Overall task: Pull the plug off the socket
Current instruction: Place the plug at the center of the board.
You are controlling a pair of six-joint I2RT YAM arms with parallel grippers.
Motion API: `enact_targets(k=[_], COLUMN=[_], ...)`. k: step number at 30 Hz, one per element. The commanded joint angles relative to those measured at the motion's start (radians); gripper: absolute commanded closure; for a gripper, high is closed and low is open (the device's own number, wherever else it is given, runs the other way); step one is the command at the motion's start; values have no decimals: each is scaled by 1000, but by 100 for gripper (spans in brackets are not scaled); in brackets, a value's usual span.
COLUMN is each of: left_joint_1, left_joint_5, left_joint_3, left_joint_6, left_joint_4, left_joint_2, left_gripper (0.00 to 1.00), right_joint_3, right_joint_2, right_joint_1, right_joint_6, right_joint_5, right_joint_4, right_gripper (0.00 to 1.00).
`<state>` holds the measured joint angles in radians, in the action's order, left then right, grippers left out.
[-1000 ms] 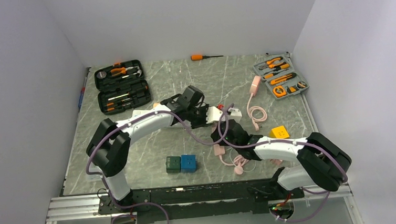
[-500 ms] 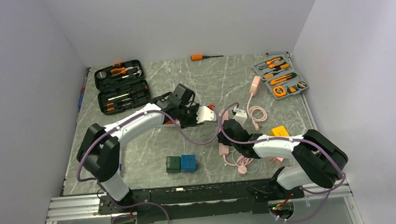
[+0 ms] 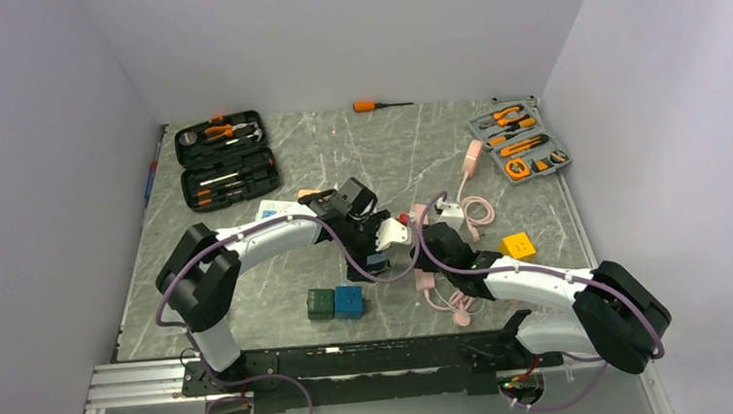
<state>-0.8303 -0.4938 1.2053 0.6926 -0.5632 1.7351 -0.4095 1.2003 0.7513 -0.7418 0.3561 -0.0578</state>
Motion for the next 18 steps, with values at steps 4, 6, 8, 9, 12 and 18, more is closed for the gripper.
enact_targets(k=[4, 6, 8, 9, 12, 18], left_joint_1=[14, 34, 70, 90, 162, 274], left_joint_5=[-74, -101, -131, -145, -179, -203], left_joint_3=[126, 200, 295, 337, 450, 545], left_joint_6=[-27, -7, 9, 22, 75, 122], left_joint_4=[-104, -188, -267, -308, -397, -309], left_joint_2=[-58, -68, -72, -70, -60, 13], left_gripper=[1, 1, 1, 1, 1, 1], right_joint_3=[39, 39, 31, 26, 16, -3], right_joint_2=[-55, -51, -46, -45, -50, -51], right_joint_1=[-10, -10, -10, -10, -11, -8], right_joint_6=[64, 77, 96, 107, 143, 202], right_joint_5=[15, 7, 2, 0, -7, -25], right_joint_4=[-89, -104, -111, -114, -140, -185], right_gripper=[100, 100, 100, 100, 100, 100])
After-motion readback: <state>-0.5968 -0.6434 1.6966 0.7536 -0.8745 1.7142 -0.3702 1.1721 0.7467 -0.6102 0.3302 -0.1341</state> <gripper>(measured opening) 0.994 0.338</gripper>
